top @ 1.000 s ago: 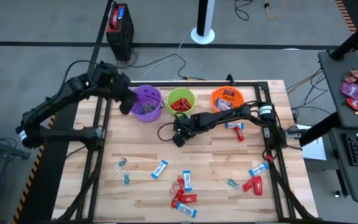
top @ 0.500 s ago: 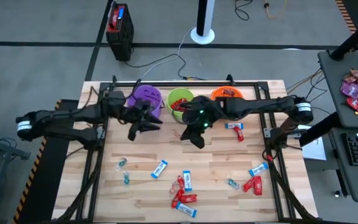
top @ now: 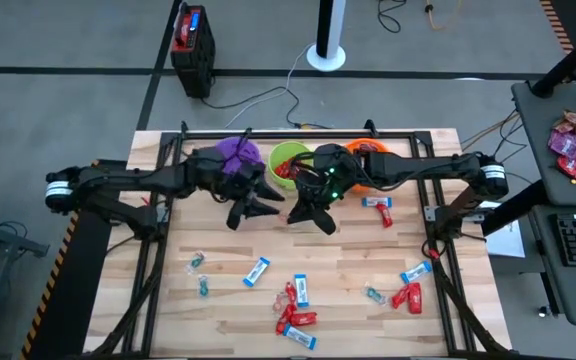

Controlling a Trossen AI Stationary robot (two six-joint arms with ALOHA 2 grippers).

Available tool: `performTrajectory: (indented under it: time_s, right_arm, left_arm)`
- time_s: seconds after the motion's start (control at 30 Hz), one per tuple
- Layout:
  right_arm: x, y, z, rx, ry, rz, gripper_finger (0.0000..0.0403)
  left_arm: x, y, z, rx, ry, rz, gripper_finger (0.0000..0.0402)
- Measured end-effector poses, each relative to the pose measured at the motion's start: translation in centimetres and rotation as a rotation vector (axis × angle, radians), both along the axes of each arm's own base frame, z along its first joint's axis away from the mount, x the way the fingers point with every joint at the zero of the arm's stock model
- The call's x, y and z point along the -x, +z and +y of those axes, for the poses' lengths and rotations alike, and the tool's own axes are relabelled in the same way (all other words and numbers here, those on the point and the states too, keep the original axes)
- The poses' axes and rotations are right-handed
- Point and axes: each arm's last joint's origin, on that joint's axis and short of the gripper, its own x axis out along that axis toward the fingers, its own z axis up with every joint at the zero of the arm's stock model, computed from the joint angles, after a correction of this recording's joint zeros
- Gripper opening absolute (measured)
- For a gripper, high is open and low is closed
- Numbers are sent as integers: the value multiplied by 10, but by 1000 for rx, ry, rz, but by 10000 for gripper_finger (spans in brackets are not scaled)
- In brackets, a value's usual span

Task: Sort candy by brand, put in halloween buckets
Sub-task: Put the orange gummy candy into the purple bucket

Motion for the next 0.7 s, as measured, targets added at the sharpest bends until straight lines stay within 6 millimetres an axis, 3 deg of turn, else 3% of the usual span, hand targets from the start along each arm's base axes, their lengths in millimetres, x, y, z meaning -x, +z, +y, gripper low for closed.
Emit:
performTrajectory:
  time_s: [0.27, 0.7]
  right_arm:
    - [13, 11, -6, 25, 6, -12, 9]
    - [13, 9, -8, 3, 39, -7, 9]
  left_arm:
    - [-7, 3, -2, 33, -126, 129, 162]
    - [-12, 17, -1, -33, -14, 88, 153]
